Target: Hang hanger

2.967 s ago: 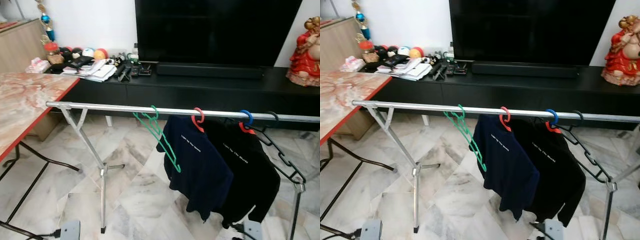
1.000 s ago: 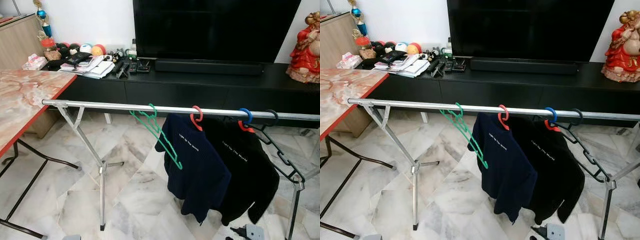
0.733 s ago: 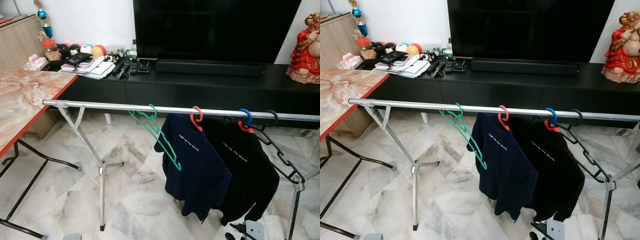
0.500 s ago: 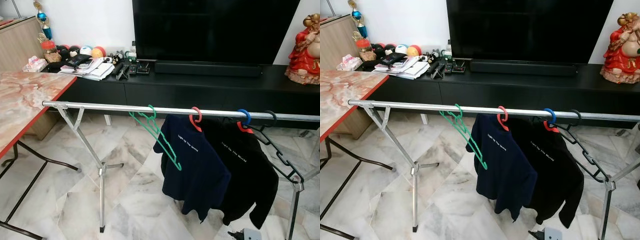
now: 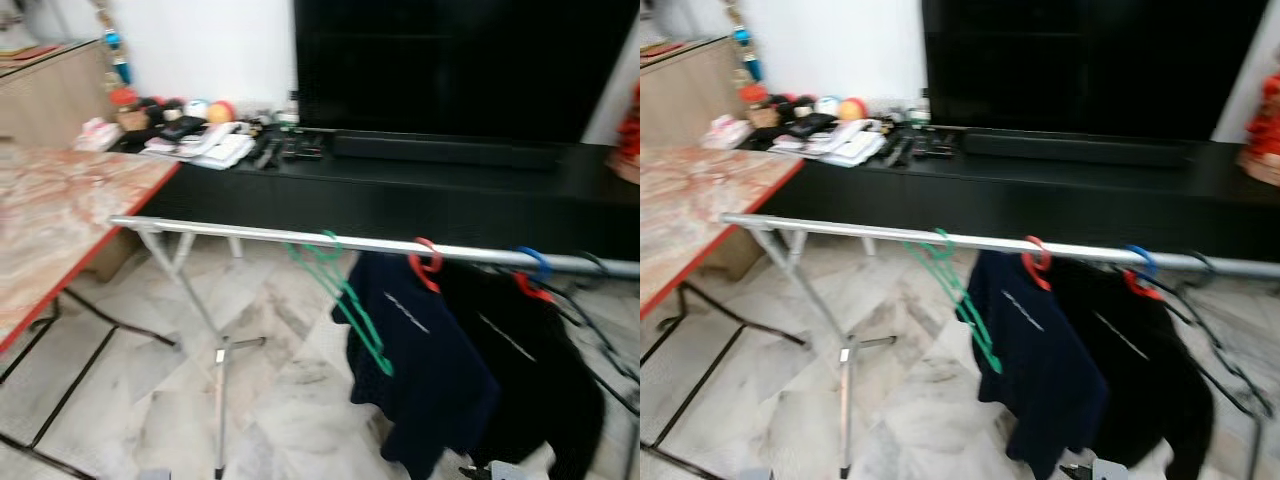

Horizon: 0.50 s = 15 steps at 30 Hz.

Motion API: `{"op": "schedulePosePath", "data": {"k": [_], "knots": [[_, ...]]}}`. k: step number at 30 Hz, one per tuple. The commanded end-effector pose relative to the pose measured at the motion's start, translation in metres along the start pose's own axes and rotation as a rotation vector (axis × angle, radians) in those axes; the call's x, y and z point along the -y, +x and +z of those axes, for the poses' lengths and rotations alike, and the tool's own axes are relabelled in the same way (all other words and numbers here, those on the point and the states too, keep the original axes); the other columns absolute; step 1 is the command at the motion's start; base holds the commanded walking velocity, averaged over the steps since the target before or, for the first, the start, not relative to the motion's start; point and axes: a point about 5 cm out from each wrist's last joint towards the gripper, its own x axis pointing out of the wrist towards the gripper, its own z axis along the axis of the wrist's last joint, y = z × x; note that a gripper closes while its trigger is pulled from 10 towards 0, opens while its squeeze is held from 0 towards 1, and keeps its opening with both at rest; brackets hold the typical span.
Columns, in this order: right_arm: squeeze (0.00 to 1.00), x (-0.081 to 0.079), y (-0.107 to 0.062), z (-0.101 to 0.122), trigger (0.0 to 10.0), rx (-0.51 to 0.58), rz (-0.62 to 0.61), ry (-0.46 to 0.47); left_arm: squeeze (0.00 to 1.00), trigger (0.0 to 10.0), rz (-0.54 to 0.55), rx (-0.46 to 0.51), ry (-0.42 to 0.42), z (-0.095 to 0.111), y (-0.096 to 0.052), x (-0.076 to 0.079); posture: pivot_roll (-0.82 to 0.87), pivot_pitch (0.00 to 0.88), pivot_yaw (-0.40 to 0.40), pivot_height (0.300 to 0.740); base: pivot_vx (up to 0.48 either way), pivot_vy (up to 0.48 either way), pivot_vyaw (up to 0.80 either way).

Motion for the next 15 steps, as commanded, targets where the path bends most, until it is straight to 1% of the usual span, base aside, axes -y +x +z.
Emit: {"op": "schedulePosePath", "data": {"k": [1, 4, 8, 15], "knots": [[0.00, 0.012, -0.004, -0.007, 10.0, -0.024, -0.038, 0.009, 0.00, 10.0, -0.029, 0.021, 0.003, 0.007, 0.003, 0.011, -0.01, 0.014, 0.016, 0.740, 0.375, 0.000, 0.00], [0.00, 0.013, -0.005, -0.009, 10.0, -0.032, -0.040, 0.009, 0.00, 10.0, -0.035, 0.029, 0.000, 0.008, 0.003, 0.014, -0.01, 0.020, 0.014, 0.740, 0.374, 0.000, 0.00], [0.00, 0.015, -0.006, -0.013, 10.0, -0.044, -0.043, 0.009, 0.00, 10.0, -0.054, 0.044, -0.003, 0.010, 0.004, 0.019, -0.01, 0.032, 0.010, 0.740, 0.000, 0.000, 0.00], [0.00, 0.022, -0.010, -0.019, 10.0, -0.065, -0.051, 0.012, 0.00, 10.0, -0.069, 0.047, -0.002, 0.010, 0.004, 0.022, -0.02, 0.041, 0.010, 0.740, 0.000, 0.000, 0.00]]}}
